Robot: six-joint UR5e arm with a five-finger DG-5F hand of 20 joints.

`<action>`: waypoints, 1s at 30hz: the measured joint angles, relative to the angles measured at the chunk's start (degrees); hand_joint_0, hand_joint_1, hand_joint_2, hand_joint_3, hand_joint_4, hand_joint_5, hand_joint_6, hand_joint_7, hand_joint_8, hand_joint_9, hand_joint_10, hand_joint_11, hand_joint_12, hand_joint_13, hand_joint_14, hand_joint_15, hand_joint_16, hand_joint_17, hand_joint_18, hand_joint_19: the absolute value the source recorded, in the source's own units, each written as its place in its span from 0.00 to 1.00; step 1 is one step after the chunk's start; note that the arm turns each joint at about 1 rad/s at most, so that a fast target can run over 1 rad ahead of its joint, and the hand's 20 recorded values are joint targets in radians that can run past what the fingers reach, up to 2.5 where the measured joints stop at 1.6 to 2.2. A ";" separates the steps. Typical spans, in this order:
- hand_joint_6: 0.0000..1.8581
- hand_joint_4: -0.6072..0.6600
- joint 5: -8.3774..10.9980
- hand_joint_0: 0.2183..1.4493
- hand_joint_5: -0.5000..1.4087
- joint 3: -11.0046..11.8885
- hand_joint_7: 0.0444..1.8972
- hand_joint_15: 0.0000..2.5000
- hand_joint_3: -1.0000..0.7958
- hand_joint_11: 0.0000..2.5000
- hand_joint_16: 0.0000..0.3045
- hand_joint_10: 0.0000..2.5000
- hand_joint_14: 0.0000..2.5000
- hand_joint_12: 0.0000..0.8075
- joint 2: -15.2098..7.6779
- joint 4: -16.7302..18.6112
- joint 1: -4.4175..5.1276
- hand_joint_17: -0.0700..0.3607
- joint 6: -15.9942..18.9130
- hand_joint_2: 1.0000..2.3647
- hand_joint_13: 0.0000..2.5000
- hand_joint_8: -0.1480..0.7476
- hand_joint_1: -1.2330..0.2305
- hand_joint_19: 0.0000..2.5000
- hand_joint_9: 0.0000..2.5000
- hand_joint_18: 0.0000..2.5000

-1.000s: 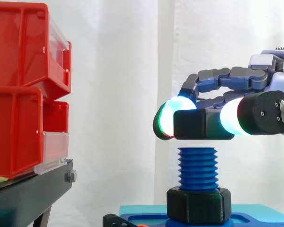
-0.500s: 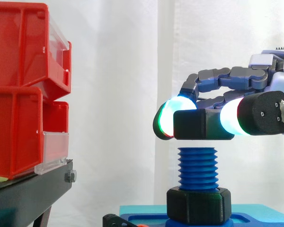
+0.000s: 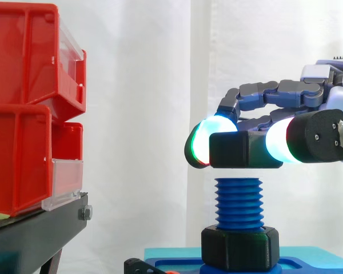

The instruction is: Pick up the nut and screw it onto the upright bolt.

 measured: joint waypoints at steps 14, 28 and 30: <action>0.31 0.68 -0.33 0.27 0.17 1.84 0.68 0.00 0.28 0.00 0.16 0.00 0.00 0.46 -3.08 -0.08 -0.02 0.41 0.41 0.00 0.16 0.50 0.38 0.00 0.17 0.12; 0.31 0.68 -5.08 0.27 0.17 6.65 0.68 0.00 0.28 0.00 0.15 0.00 0.00 0.46 -4.18 -8.36 -0.86 0.41 1.09 0.00 0.16 0.50 0.38 0.00 0.17 0.12; 0.31 0.68 -5.17 0.27 0.17 6.66 0.68 0.00 0.28 0.00 0.15 0.00 0.00 0.46 -4.16 -8.46 -0.89 0.41 1.05 0.00 0.16 0.50 0.38 0.00 0.17 0.12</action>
